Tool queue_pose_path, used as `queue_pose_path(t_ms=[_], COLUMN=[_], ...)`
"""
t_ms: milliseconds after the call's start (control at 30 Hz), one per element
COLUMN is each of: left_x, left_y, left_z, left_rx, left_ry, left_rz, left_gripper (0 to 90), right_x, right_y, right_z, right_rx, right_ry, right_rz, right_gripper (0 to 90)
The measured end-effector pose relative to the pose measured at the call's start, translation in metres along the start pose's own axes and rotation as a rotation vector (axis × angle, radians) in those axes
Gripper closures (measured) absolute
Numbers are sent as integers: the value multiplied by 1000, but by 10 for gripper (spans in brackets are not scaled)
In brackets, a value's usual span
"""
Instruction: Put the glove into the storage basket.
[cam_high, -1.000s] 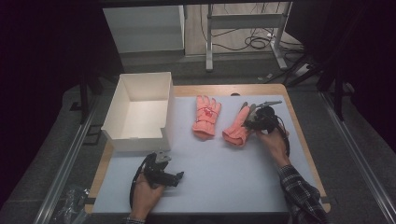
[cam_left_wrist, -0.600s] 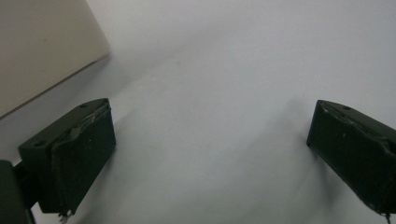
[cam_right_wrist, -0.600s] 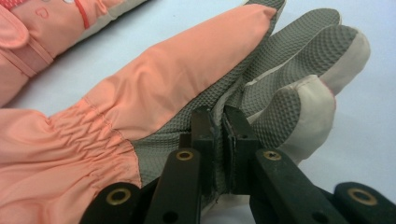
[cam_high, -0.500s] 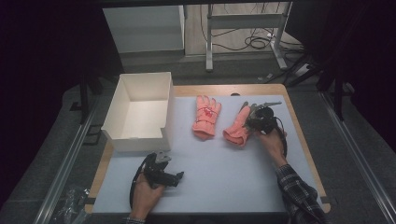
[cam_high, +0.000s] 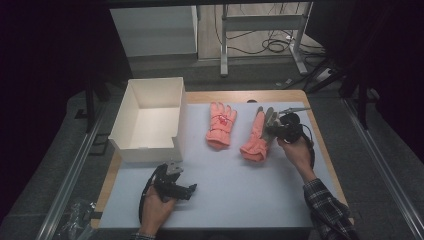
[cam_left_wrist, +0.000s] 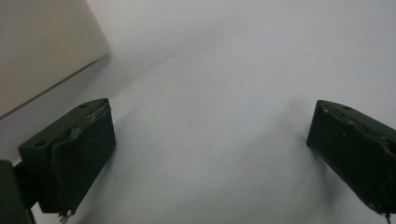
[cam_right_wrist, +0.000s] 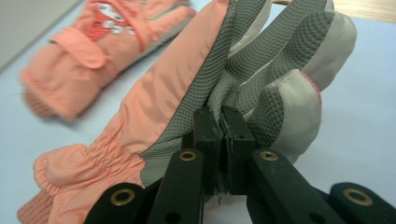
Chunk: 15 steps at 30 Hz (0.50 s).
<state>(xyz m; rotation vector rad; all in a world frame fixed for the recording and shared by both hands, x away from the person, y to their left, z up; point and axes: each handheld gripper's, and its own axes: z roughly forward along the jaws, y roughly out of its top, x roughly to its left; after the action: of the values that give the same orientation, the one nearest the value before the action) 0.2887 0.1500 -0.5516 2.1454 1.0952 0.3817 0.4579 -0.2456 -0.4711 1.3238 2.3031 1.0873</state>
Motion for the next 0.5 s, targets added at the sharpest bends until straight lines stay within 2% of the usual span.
queue_pose_path(t_ms=[200, 500], left_x=[0, 0], left_y=[0, 0], left_z=[0, 0], left_rx=[1, 1], left_ry=[0, 0], left_rz=[1, 0], left_gripper=[10, 10], right_x=[12, 39], right_y=[-3, -21], right_z=[-15, -32], right_rx=[0, 10], right_ry=[74, 199], right_rz=[-23, -112], right_gripper=[856, 856])
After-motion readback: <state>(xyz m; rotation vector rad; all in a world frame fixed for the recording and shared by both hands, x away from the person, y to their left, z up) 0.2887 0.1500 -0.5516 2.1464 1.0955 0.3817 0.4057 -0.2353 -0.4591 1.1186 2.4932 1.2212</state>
